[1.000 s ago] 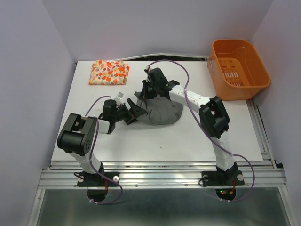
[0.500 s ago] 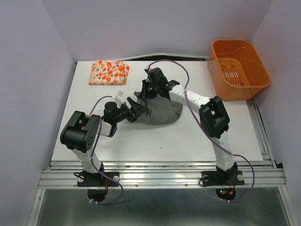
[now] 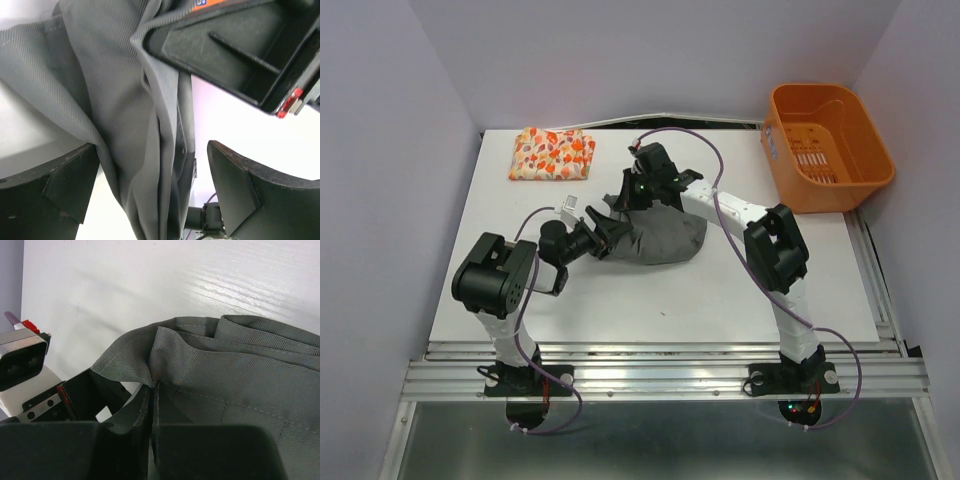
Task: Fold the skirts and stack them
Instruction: Neatly place the folded skirt to the corner
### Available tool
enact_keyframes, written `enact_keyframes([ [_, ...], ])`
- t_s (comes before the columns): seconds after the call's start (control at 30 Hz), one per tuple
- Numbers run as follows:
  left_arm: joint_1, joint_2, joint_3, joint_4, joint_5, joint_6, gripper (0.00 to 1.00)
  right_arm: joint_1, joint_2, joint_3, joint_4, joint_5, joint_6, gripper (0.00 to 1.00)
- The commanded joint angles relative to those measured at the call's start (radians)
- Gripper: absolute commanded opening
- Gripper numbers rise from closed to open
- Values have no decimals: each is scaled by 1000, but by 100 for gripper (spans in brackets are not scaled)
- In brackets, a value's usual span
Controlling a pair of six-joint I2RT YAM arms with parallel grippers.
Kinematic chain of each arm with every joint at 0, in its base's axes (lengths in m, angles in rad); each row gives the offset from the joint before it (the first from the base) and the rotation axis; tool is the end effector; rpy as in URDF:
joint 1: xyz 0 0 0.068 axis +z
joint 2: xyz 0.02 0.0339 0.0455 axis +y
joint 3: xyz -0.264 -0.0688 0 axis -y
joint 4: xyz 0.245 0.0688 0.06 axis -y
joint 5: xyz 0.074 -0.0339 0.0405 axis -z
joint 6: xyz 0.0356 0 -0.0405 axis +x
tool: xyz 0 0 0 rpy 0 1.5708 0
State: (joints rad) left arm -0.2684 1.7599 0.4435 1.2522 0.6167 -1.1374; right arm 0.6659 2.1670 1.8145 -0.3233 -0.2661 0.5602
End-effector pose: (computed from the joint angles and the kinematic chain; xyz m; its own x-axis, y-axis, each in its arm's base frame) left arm 0.2763 -0.0973 0.1442 -0.7274 -0.5678 -0.3854 0.2684 0.2815 -0.9213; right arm 0.3901 0.3184 0.2359 -0.8191 0.0084 -0.5735 -0.3802 0.7407 0.5539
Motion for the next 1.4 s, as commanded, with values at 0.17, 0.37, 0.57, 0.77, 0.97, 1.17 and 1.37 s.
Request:
enact_keyframes([
  [0.17, -9, 45, 83, 89, -66, -21, 98, -6, -15, -17, 90, -50, 43, 1],
  [0.37, -20, 61, 144, -52, -115, 54, 98, -6, -10, -14, 92, -41, 40, 1],
  [0.57, -29, 47, 225, -264, -150, 191, 88, -6, 7, 26, 89, -22, 33, 1],
  [0.77, -29, 29, 352, -535, -186, 386, 34, -6, 16, 89, 79, 39, 0, 1],
  [0.97, -15, 3, 423, -727, -232, 498, 0, -25, 19, 140, 78, 110, -14, 26],
  [1.17, -14, -5, 561, -944, -278, 720, 0, -101, -24, 183, 72, 237, -94, 100],
  [1.37, -8, 58, 889, -1250, -422, 1114, 0, -302, -113, 177, 73, 240, -152, 100],
])
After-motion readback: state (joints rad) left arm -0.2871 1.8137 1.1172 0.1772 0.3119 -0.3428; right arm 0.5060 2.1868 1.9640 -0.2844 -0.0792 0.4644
